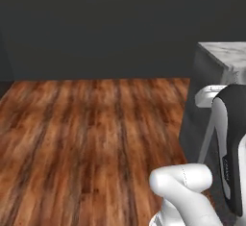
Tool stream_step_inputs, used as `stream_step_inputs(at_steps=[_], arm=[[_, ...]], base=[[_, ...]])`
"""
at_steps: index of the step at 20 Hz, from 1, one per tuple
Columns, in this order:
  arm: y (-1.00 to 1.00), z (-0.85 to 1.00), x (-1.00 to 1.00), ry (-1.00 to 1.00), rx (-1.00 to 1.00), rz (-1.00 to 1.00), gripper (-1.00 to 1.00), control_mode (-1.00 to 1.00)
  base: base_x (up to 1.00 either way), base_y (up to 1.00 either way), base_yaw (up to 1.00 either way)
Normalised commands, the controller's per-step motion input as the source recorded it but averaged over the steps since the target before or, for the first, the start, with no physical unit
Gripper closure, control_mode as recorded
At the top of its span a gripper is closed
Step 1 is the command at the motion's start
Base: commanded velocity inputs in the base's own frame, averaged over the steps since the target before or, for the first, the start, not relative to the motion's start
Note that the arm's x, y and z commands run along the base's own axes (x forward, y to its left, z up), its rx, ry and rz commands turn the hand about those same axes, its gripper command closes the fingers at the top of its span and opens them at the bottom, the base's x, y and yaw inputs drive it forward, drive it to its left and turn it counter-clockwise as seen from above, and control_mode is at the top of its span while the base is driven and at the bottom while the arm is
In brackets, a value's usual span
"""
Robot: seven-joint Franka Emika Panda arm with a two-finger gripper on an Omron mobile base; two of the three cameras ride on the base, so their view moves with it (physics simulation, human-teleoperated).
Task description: Place the cold items (squash and broccoli) from the fridge in one tupperware on the dining counter. Place the warm items (kebab skewer and hot dog) in the stove area in another tupperware.
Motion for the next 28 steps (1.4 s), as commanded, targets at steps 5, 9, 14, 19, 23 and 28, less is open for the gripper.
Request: stream_step_inputs(at_steps=[5, 9, 14, 19, 23, 28], arm=[[0.0, 0.0, 0.0, 0.0, 0.0, 0.0, 1.0, 1.0], [0.0, 0.0, 0.0, 0.0, 0.0, 0.0, 1.0, 1.0], [0.0, 0.0, 0.0, 0.0, 0.0, 0.0, 1.0, 1.0], [0.0, 0.0, 0.0, 0.0, 0.0, 0.0, 1.0, 1.0], [0.0, 0.0, 0.0, 0.0, 0.0, 0.0, 1.0, 1.0], [0.0, 0.0, 0.0, 0.0, 0.0, 0.0, 1.0, 1.0]], base=[[1.0, 0.7, -0.37], [0.94, 0.63, -0.49], [0.82, 0.49, -0.54], [0.68, 0.52, -0.6], [0.69, 0.55, -0.61], [0.69, 0.66, -0.58]])
